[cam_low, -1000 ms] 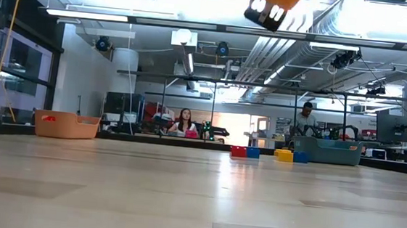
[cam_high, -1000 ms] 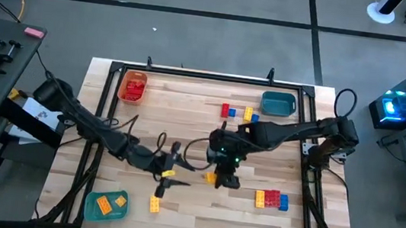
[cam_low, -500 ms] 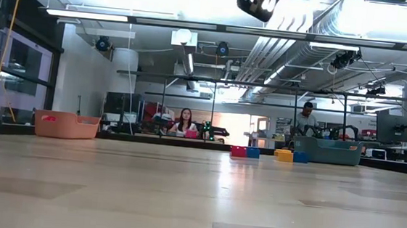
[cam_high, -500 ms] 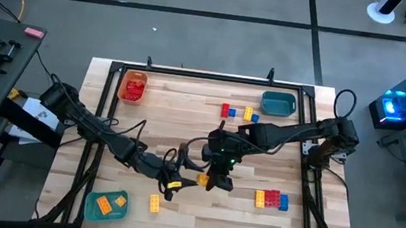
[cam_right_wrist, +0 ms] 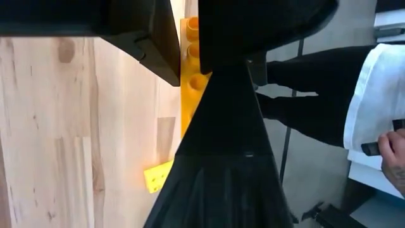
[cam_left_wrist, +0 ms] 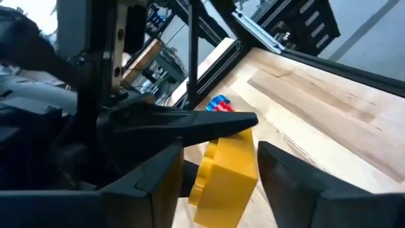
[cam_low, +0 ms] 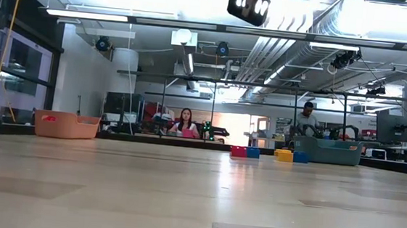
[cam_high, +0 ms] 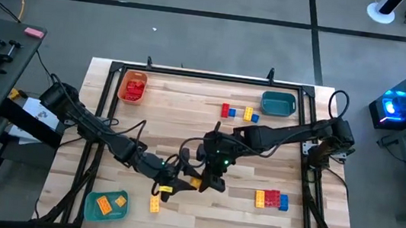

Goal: Sort blocks
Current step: Put the yellow game piece into the green bin

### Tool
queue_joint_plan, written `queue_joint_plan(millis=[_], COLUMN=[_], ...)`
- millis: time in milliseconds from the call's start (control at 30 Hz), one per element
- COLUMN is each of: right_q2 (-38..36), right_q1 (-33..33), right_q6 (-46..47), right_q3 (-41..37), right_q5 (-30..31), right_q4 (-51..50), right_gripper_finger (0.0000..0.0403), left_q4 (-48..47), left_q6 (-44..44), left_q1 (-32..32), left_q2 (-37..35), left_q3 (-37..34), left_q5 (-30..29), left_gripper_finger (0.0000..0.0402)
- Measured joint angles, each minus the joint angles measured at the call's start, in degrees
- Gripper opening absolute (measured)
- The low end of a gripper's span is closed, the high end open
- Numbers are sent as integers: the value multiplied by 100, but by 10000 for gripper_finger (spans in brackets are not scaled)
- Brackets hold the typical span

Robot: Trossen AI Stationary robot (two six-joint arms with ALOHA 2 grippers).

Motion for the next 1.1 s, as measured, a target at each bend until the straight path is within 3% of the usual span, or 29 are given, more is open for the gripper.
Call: queue_joint_plan(millis=[200, 400, 567, 633, 733, 867, 1100], right_q2=[7, 9, 7, 6, -9, -2, 105], right_q1=[17, 3, -108, -158, -278, -358, -350], right_q6=[-48, 64, -189, -389, -699, -950, -1864], right_q3=[49, 345, 768, 1000, 1288, 1324, 1309], right_q5=[-16, 418, 617, 660, 927, 1128, 1114], right_q4=[86, 71, -456, -800, -1355, -1611, -1874], right_gripper_finger=[1, 45, 115, 138, 161, 168, 169], left_q4=[-31, -238, -1439, -2175, -3508, -4994, -5361], left_q6=[-195, -788, -1385, -2328, -4423, -6594, -9517], left_q1=[-6, -27, -216, -305, -433, -980, -2982], left_q2=[-3, -29, -237, -411, -727, -1123, -1279], left_q3=[0, 8, -5, 4, -4, -4, 4], left_q5=[168, 346, 325, 200, 168, 514, 888], left_gripper_finger=[68, 63, 63, 63, 63, 63, 63])
